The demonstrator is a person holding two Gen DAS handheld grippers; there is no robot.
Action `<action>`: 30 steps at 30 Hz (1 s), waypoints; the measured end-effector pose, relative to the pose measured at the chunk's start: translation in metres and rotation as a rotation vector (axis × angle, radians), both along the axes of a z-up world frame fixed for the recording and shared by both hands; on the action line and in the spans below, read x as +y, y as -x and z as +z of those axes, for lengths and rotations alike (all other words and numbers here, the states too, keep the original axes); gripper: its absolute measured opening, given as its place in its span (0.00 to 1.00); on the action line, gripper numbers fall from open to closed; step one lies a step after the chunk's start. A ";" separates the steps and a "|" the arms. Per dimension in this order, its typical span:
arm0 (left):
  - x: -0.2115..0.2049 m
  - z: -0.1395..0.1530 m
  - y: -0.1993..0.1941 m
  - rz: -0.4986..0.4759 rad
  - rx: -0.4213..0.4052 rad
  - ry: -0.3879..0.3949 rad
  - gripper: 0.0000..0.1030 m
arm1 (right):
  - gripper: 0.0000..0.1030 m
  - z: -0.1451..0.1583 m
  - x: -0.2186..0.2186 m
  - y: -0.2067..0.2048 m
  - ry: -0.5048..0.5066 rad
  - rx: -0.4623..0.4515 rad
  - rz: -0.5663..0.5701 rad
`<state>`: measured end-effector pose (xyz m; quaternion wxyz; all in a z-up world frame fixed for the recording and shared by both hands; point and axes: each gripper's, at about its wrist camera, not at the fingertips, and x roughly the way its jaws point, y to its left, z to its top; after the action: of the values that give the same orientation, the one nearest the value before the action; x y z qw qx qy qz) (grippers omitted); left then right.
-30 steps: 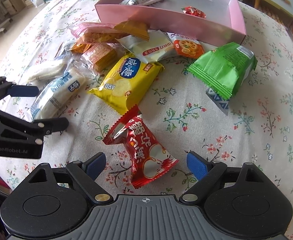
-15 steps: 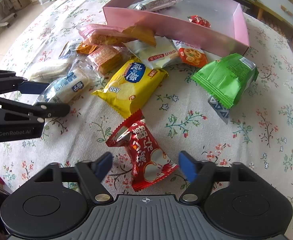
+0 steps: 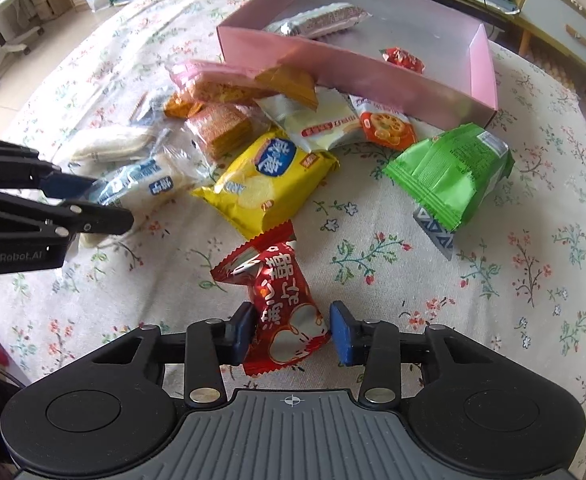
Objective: Organize snacks
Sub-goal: 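Carry both packets into the pink box and open both grippers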
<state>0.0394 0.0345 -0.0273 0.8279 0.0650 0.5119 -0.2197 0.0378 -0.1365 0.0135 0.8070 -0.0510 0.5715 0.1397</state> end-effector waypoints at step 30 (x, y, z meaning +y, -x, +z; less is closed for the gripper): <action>-0.010 0.049 -0.053 0.085 -0.177 0.273 0.25 | 0.38 0.062 -0.073 -0.071 -0.325 -0.217 -0.318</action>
<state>0.0921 0.0242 0.0217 0.8794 -0.0510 0.4048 -0.2454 0.1091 -0.2099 0.0757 0.8732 0.1550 0.4523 0.0947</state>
